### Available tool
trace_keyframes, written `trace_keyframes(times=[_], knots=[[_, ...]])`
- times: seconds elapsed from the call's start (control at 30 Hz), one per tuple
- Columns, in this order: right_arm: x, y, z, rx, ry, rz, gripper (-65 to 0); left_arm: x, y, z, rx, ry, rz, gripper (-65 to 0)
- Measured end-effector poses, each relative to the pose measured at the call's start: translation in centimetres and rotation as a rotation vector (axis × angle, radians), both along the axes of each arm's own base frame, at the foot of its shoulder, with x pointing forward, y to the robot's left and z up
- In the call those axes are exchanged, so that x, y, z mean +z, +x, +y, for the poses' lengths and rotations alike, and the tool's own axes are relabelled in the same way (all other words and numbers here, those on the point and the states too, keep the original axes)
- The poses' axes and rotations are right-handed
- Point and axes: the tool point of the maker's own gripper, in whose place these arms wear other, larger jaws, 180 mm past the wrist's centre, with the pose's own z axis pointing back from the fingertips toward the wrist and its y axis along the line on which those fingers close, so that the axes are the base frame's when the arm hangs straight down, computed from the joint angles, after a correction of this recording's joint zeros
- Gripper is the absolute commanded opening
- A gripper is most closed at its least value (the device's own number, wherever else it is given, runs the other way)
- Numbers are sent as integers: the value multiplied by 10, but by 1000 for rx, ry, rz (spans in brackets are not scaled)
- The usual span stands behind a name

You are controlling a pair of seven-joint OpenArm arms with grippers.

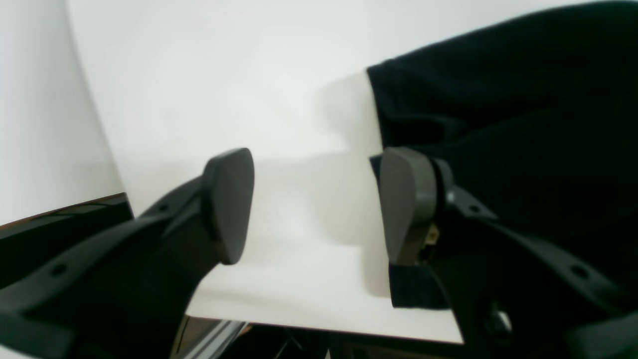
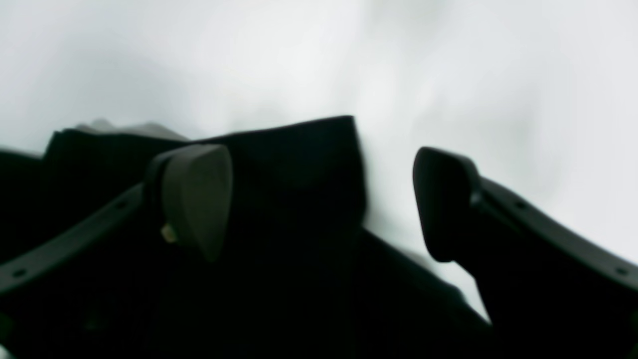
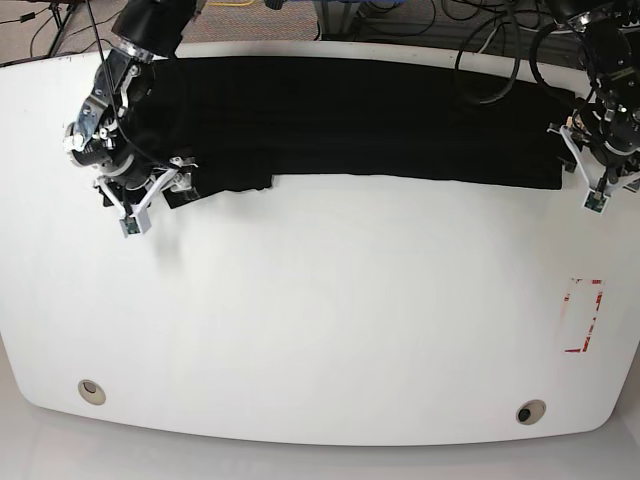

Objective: Layout the t-shirt on the table in an organized manner, then fold the t-shirt properly
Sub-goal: 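Regrasp the folded t-shirt edge with both grippers and pull it taut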

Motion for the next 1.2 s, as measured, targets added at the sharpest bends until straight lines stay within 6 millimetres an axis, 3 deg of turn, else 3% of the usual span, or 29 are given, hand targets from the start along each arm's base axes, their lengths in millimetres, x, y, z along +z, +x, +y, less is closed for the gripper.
trace_keyframes(times=[0.43, 0.53, 0.7, 0.73, 0.8, 1.03, 1.2], knots=[[-23, 3, 13, 42, 58, 4, -127, -1, 0, -1, -3, -3, 2, -283], [-24, 1, 14, 42, 63, 0, -198, -1, -1, -1, -2, 0, 4, -283], [-25, 0, 14, 38, 66, -1, -468, -1, 0, -1, -3, -4, 1, -283], [-26, -1, 13, 39, 63, 5, -550, -1, 0, -1, -3, -4, 2, -283], [-26, -2, 14, 39, 63, 9, -639, -1, 0, -1, -3, -3, 2, -283], [-23, -1, 14, 46, 57, 3, -644, -2, 0, -3, -9, -5, 4, -283], [4, 2, 11, 64, -9, -54, -648, -2, 0, -4, -8, -9, 4, -283]])
